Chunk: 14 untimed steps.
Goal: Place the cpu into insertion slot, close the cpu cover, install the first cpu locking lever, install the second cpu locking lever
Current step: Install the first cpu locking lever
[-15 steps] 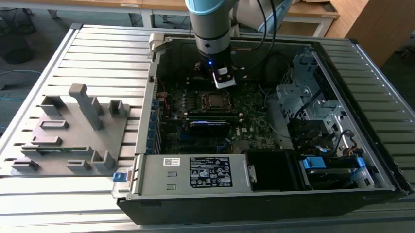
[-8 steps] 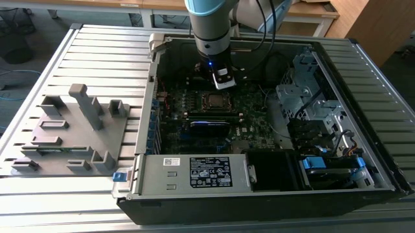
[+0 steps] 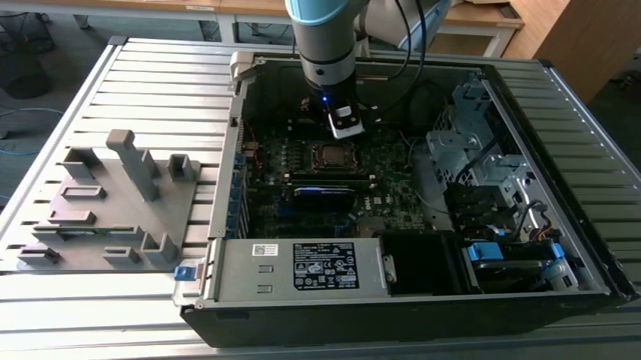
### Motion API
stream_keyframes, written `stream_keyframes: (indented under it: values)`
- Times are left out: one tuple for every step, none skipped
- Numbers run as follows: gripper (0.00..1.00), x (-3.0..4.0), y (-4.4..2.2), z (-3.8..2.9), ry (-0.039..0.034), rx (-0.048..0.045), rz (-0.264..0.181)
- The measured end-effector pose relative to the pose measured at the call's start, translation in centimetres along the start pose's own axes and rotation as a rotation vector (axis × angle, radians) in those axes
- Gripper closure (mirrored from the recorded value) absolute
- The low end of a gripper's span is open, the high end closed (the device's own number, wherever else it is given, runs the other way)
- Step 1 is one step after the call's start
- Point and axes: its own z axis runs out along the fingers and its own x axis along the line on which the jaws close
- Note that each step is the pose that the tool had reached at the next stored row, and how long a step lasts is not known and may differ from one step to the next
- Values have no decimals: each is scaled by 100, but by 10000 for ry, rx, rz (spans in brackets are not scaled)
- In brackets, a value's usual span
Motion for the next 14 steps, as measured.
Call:
stream_keyframes:
  values:
    - [90,0,0,0,-4,14,-3]
    - [90,0,0,0,-9,30,-7]
    - [90,0,0,0,-15,49,-11]
    - [90,0,0,-1,-20,66,-15]
    - [90,0,-1,-1,-21,72,-16]
    - [90,0,-1,-1,-22,76,-18]
    - [90,0,0,-1,-23,77,-17]
    - [90,0,0,-1,-23,76,-17]
    - [90,0,0,0,-23,77,-18]
    - [90,0,0,0,-23,79,-17]
    - [90,0,0,1,-23,82,-18]
    - [90,0,0,2,-27,87,-19]
    - [90,0,0,3,-30,95,-22]
    - [90,0,0,3,-34,105,-24]
